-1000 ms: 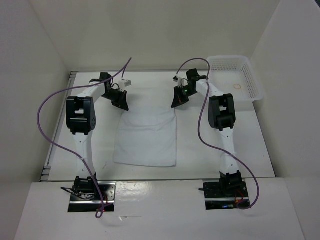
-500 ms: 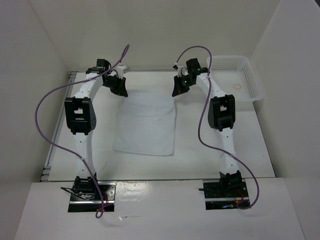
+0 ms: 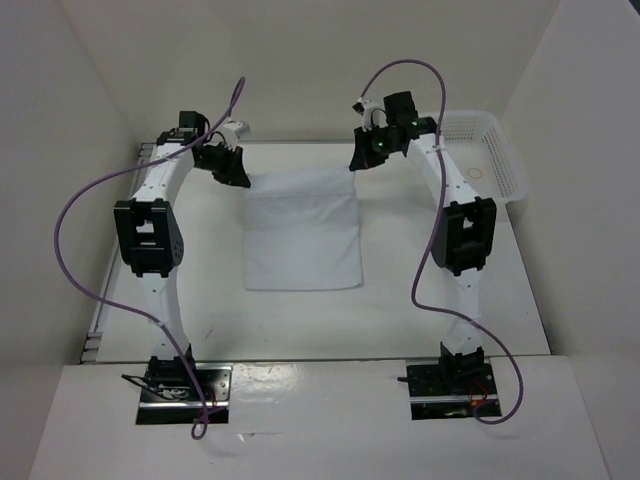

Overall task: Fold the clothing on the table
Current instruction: Fold the skirt

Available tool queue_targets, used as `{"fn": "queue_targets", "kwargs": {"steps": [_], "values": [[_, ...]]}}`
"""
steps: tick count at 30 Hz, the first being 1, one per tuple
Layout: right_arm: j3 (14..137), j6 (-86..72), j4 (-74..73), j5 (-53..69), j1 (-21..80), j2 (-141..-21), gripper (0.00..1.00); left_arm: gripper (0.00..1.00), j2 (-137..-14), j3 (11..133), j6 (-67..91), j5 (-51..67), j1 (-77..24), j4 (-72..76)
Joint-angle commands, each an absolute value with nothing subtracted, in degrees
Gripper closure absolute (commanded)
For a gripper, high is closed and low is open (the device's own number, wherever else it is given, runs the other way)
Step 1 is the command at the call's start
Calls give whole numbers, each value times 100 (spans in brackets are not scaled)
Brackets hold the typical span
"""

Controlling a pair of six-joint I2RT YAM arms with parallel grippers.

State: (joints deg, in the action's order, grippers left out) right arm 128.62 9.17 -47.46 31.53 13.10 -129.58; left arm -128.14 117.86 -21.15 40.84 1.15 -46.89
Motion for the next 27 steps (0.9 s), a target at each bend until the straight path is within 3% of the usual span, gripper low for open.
{"fn": "queue_targets", "kwargs": {"steps": [1,12,27], "values": [[12149,1221,-4474,2778,1493,-11965,100,100,-11999,11418,-2434,4307,255,-4737],[10092,1687,-4271,2259,1547,-10767,100,100,-10610,9248,-3453,4377,194,-5122],[9264,2460,-5228,2391,2055,-10292,100,97,-9949,7734,-4025,4140,26,-5634]]}}
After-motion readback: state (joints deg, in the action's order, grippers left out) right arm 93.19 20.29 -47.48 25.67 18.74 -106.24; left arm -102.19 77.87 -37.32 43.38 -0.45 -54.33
